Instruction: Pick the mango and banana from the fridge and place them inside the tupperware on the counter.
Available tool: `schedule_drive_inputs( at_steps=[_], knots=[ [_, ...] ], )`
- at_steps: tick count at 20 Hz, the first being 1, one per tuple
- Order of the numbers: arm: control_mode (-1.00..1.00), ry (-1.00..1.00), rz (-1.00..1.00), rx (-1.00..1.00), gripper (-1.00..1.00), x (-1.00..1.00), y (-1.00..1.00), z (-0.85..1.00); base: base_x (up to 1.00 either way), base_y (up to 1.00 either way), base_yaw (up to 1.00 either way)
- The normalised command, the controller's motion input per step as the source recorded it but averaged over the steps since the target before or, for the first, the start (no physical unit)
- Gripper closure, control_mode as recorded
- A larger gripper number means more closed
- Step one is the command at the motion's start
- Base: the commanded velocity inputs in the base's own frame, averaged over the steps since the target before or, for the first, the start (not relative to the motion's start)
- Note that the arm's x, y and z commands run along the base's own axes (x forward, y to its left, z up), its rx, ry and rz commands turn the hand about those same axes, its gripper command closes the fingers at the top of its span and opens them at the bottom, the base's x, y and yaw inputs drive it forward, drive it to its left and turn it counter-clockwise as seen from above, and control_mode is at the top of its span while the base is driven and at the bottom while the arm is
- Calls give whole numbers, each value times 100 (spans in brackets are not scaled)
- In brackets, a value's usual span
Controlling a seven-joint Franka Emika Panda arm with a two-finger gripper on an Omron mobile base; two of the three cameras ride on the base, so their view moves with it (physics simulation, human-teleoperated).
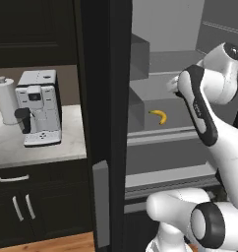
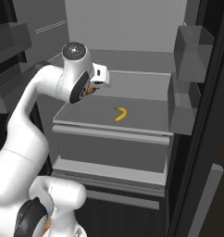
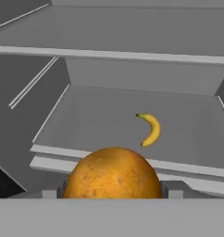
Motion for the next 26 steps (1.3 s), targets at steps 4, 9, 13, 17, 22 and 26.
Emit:
schedule_drive_inputs(
  at_steps=[4,9,13,17,22,26],
  knots=[
    [-100,0,0,0,100,-94,0,-21,0,0,0],
    [100,0,0,0,100,-53,0,-13,-35,0,0],
    [100,0,0,0,100,0,0,0,-87,0,0],
    [100,0,0,0,100,0,0,0,-84,2,0],
    [100,0,0,0,100,0,0,0,-79,16,0],
    [100,0,0,0,100,0,0,0,-64,40,0]
  ],
)
